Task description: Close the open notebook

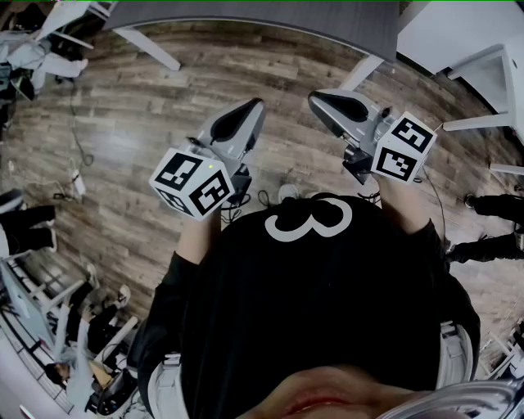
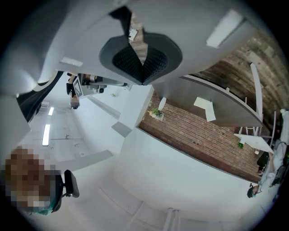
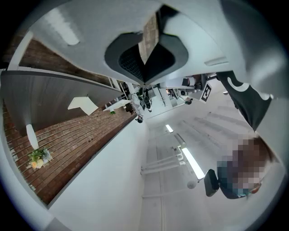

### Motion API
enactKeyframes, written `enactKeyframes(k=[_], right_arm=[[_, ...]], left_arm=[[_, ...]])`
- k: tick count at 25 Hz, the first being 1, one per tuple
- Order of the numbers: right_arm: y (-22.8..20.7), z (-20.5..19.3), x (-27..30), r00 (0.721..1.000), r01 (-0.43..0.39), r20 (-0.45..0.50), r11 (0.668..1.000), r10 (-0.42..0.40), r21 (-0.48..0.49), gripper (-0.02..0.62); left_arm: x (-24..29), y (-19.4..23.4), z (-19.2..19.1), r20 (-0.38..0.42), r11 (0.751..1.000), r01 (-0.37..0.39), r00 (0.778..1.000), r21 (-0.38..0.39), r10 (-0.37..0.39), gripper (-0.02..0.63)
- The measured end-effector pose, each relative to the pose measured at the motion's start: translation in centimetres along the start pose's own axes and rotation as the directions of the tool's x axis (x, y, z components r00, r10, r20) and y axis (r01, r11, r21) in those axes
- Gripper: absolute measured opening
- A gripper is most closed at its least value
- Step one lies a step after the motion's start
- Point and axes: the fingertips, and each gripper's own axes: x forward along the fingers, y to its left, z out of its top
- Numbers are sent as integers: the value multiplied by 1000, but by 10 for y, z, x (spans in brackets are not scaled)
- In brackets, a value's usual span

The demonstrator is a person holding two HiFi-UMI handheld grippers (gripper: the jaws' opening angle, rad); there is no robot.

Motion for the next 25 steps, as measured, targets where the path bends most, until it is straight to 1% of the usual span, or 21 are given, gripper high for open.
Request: enactKeyframes(k=[5, 10, 17, 25], right_arm=[[5, 1, 0, 1000, 1, -5, 1000, -1, -13, 0], [13, 8, 0, 1000, -11, 1, 999, 11, -38, 0], [25, 19, 0, 999, -9, 35, 998, 11, -66, 1], [3, 21, 15, 999, -21, 25, 999, 22, -36, 2]], left_arm=[[-4, -1, 5, 9, 1000, -5, 1000, 6, 5, 15], [-10, -4, 14, 24, 999, -11, 1000, 30, 11, 15], [-24, -1, 24, 48, 999, -26, 999, 47, 23, 15], [-15, 15, 26, 42, 998, -48, 998, 47, 46, 15]])
